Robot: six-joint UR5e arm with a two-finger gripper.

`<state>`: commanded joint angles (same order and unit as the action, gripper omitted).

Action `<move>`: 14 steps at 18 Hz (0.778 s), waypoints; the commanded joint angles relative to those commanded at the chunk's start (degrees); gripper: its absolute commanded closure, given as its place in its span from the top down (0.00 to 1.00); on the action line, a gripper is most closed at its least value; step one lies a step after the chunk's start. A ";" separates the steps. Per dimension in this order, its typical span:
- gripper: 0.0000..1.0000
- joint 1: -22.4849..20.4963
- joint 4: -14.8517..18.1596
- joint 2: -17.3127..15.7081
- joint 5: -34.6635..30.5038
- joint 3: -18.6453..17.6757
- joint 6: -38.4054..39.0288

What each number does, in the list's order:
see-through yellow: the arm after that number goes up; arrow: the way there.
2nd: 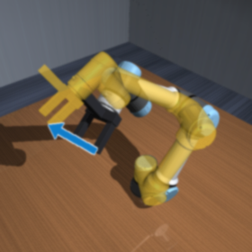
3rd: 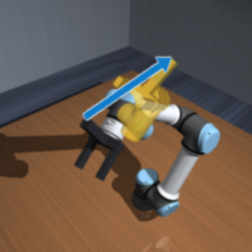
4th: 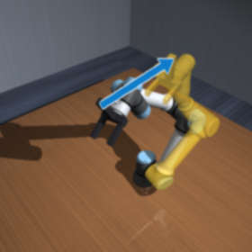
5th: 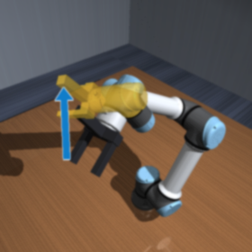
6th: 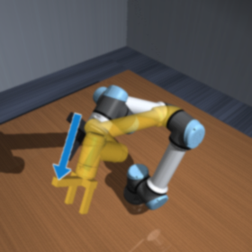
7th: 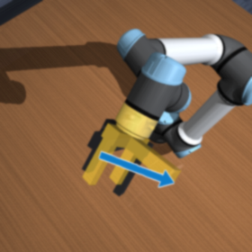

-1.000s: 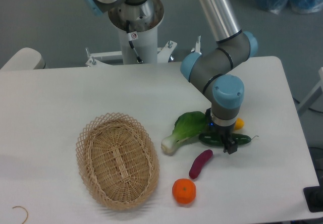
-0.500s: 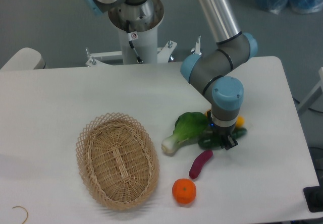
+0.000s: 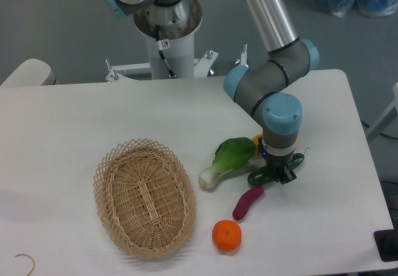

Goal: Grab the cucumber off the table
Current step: 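Lift the held cucumber up and carry it toward the basket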

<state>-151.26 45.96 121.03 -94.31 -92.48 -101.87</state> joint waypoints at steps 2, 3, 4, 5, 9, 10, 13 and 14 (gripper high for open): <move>0.33 -0.26 4.64 -1.05 0.18 2.29 0.00; 0.33 -0.26 7.02 -1.67 0.44 3.43 0.00; 0.33 -0.09 9.30 -2.37 1.14 4.75 0.17; 0.33 0.00 11.59 -2.99 2.45 5.80 1.05; 0.33 0.44 14.60 -6.32 7.99 6.87 8.51; 0.33 0.53 15.82 -7.38 8.52 6.87 9.14; 0.33 1.05 19.07 -10.37 10.89 7.05 11.24; 0.33 1.31 19.95 -11.42 11.68 7.05 11.95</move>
<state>-149.94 65.91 109.61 -82.63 -85.43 -89.92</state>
